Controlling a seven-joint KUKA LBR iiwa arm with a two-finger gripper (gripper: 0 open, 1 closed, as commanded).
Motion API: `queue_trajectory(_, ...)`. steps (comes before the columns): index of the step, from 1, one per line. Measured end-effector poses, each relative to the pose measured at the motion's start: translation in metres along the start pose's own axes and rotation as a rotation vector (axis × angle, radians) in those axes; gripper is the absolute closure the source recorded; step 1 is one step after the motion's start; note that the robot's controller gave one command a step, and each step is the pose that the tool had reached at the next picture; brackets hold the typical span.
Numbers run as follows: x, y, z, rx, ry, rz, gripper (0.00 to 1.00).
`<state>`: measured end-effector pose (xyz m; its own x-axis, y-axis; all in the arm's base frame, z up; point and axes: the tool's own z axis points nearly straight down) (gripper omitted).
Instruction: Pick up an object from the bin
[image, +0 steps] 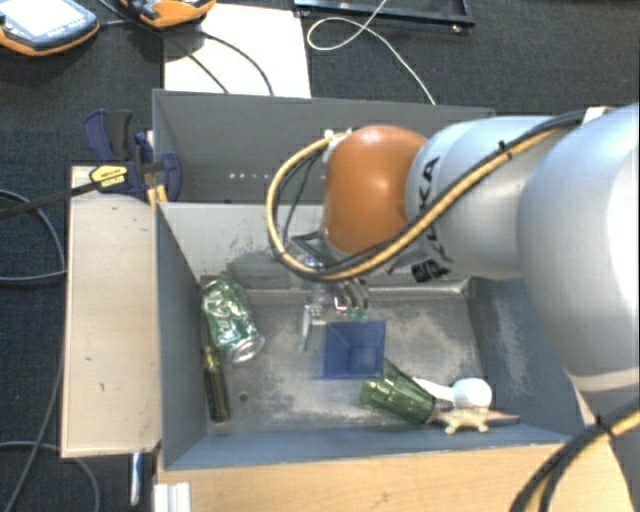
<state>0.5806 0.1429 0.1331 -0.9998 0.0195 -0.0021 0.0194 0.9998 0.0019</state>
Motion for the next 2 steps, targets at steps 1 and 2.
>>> queue_trajectory(1, 0.0, 0.0, 0.0, 0.0, 0.0, 0.0, 0.0)
queue_trajectory(2, 0.003, -0.081, 0.066, 0.004, 0.004, 0.043, 0.0)
